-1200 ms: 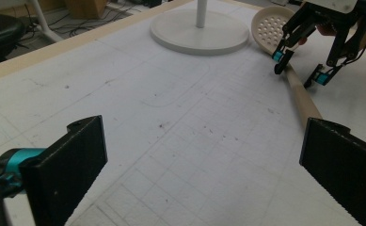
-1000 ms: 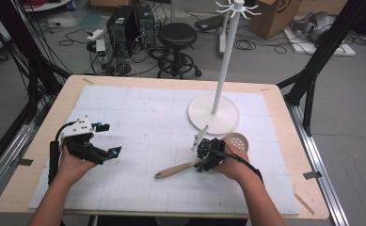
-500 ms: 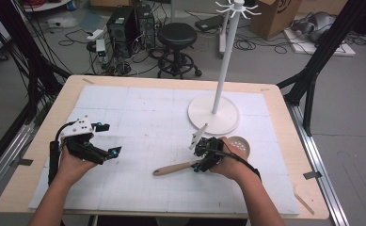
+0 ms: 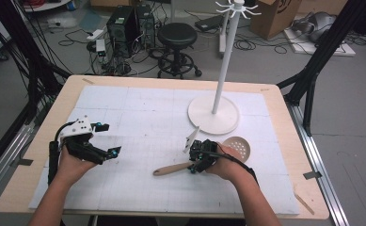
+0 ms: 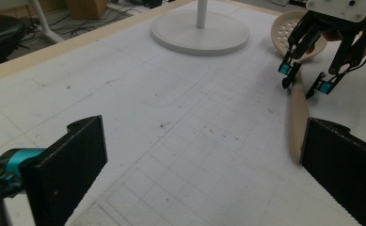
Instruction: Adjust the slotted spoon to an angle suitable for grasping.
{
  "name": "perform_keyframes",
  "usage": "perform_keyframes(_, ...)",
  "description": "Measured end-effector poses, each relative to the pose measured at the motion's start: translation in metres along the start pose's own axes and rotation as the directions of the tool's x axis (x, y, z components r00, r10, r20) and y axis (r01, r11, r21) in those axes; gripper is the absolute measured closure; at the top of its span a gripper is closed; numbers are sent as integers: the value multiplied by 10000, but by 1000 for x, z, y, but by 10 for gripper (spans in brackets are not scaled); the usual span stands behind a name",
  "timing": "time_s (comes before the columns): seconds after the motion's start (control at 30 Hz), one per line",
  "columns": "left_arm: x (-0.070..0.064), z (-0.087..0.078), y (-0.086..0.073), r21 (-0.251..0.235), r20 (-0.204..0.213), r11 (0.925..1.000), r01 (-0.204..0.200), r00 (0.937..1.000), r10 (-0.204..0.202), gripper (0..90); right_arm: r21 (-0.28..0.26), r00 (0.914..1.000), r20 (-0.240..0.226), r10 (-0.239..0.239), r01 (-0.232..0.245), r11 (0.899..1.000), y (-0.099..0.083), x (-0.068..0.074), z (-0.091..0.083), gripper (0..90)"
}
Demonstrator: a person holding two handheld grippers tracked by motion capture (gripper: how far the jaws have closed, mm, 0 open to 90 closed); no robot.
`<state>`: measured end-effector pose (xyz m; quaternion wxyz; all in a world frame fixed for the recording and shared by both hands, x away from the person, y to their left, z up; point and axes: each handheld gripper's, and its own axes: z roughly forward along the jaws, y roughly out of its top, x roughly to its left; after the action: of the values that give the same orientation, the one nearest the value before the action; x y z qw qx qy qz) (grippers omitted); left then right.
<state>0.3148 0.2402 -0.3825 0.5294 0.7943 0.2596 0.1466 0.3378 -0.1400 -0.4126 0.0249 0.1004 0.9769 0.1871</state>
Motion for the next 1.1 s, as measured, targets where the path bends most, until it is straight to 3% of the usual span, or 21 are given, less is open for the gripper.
perform_keyframes(0.27, -1, 0, -1, 109, -58, 9999, -44, 10000, 44, 17, 309, 9993, 201, 324, -330, 9990, -7, -2, -5, 758)
perform_keyframes(0.47, 0, 0, -1, 101, -13, 9999, -54, 10000, 54, 17, 267, 9973, 203, 700, -705, 9972, -12, -5, -7, 760)
perform_keyframes(0.6, 0, 0, -1, 97, -37, 10000, -24, 10000, 25, 17, 266, 9964, 295, 801, -808, 9964, -12, -5, -7, 700)
perform_keyframes(0.77, 1, 1, -2, 93, -10, 10000, 5, 10000, -5, 17, -323, 9924, 310, 1189, -1179, 9925, -15, -7, -15, 606)
perform_keyframes(1.1, 2, 2, -2, 61, -2, 10000, 42, 10000, -42, 17, -223, 9927, 375, 1150, -1143, 9932, -11, -7, -12, 585)
